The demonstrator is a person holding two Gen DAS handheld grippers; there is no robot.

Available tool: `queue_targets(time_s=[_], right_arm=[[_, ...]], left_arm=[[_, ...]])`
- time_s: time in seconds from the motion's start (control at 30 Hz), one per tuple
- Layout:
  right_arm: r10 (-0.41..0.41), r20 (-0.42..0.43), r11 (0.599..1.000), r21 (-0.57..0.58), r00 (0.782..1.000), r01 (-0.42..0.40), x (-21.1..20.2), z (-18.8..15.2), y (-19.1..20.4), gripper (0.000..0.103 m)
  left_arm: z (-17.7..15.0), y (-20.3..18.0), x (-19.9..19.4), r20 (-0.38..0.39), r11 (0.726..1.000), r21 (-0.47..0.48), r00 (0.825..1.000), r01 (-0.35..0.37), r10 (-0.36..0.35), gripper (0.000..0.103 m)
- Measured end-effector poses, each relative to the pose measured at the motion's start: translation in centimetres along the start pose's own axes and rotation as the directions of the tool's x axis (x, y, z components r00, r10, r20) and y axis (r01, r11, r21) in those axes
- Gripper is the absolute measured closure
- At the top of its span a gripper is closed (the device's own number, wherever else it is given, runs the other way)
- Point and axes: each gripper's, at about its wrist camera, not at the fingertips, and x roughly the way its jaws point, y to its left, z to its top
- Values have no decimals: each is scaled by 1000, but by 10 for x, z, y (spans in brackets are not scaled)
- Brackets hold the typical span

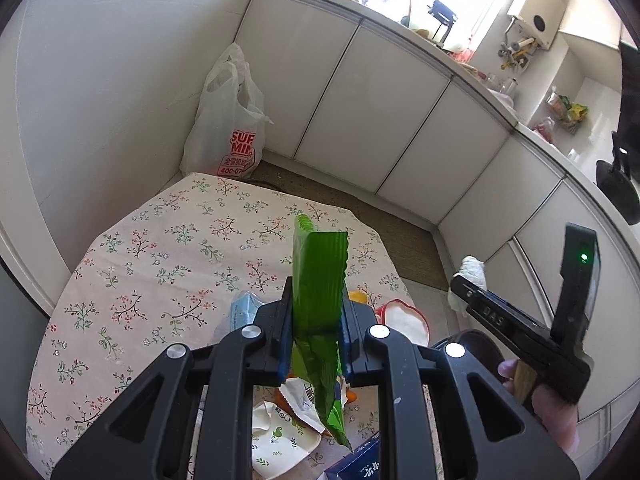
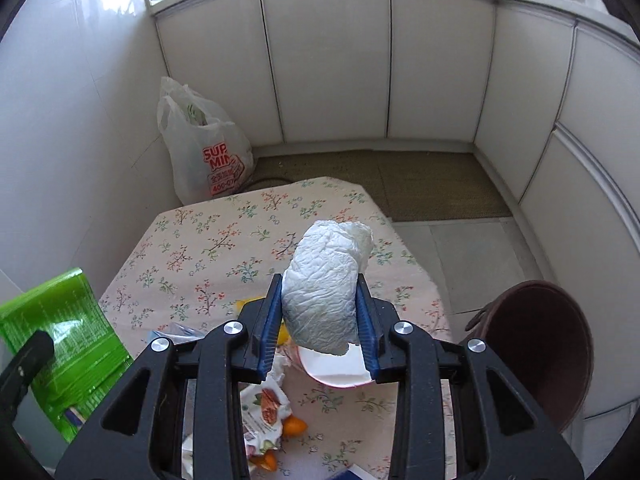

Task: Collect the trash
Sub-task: 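Carry both items over the brown bin and open both tools to drop them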

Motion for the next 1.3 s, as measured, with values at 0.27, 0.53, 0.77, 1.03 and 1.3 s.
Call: queue_targets(time_s=[0.27, 0.53, 0.77, 1.03, 1.3], right_arm=[[-60, 131, 998, 22, 990, 58, -49, -27, -37, 70], [-107, 243, 990, 113, 964, 81, -83, -58, -78, 69], [-183, 258, 973, 187, 949, 137, -88, -68, -127, 69], [-308, 228, 916, 333, 924, 223, -88, -78, -206, 68], [-336, 142, 839, 493, 931, 228, -70, -90, -278, 68]], left_arm=[[-16, -36, -10, 54, 996, 83, 997, 45, -49, 85], [-38, -88, -18, 110, 973, 201, 984, 114, -138, 85], [-59, -146, -15, 122, 943, 298, 973, 151, -194, 83], [-76, -223, 3, 70, 905, 358, 960, 229, -271, 83], [-89, -292, 47, -19, 879, 385, 954, 282, -298, 85]])
